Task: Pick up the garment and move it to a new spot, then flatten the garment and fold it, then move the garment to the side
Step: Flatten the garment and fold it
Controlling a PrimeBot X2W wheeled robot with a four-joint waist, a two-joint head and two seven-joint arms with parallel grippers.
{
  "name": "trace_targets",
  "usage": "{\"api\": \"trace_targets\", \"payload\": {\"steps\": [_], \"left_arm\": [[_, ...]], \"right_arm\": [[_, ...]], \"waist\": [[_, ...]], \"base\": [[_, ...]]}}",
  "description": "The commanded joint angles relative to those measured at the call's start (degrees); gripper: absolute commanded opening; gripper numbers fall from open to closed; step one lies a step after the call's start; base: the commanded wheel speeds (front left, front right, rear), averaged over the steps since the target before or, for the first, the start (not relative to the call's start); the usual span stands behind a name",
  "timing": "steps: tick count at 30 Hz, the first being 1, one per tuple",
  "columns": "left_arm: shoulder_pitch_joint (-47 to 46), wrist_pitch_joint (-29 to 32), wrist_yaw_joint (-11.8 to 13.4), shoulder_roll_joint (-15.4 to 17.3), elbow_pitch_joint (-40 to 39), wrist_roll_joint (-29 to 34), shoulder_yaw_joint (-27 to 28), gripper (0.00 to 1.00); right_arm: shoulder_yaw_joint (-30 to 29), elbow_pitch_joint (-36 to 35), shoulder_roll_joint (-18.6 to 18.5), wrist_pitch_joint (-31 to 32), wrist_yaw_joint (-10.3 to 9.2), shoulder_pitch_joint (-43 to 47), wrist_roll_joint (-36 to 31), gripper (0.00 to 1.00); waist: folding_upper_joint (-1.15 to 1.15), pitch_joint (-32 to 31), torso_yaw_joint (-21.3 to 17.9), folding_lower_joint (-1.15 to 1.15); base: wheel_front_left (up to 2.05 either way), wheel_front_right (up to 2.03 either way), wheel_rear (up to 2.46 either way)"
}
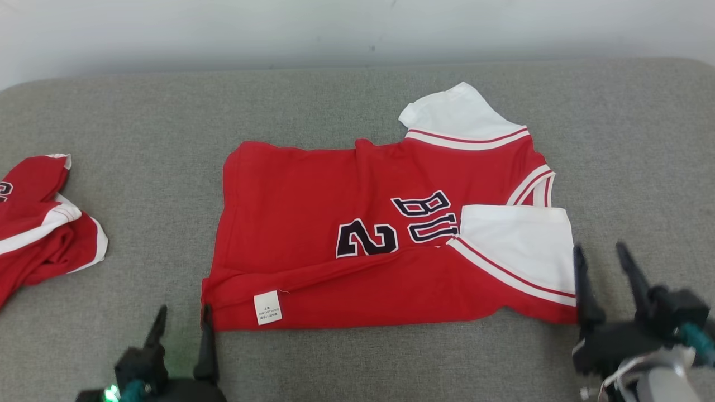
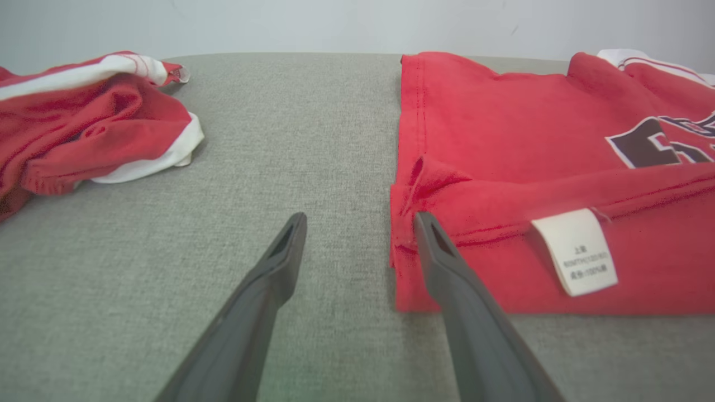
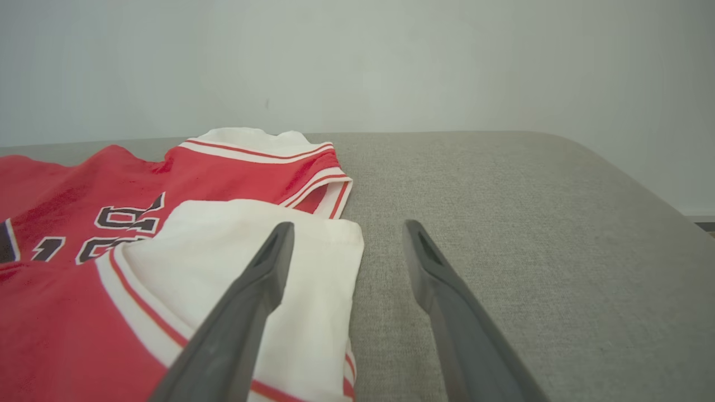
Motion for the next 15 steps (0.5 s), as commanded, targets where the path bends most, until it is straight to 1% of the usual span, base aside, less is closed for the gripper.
{"api": "trace_targets", "payload": {"steps": [1, 6, 8, 15], "left_arm": [[1.5, -0.2, 0.1, -0.1, -0.6, -0.6, -0.6, 1.00], [5.2, -0.2, 1.8, 0.0, -2.8, -3.3, -1.4, 1.00], [5.8, -0.2, 1.9, 0.0, -3.3, -3.0, -1.9, 1.00], [5.2, -0.2, 1.9, 0.0, -3.7, -3.0, -3.3, 1.00]], "right_arm": [[0.6, -0.2, 0.0, 0.0, -0.16, 1.7, 0.2, 1.00], [0.8, -0.7, 0.0, 0.0, -0.16, 7.4, 1.9, 1.00], [0.4, -0.2, 0.3, 0.0, -0.16, 8.5, 2.4, 1.00], [2.1, 4.6, 1.2, 0.0, -0.16, 7.6, 3.8, 1.00]], "waist": [[-0.01, -0.4, 0.0, 0.00], [-0.01, -1.0, -0.5, 0.00], [-0.01, -1.2, -0.6, 0.00], [-0.01, -2.0, -0.4, 0.00]], "base": [[0.00, 0.00, 0.00], [0.00, 0.00, 0.00], [0.00, 0.00, 0.00], [0.00, 0.00, 0.00]]}}
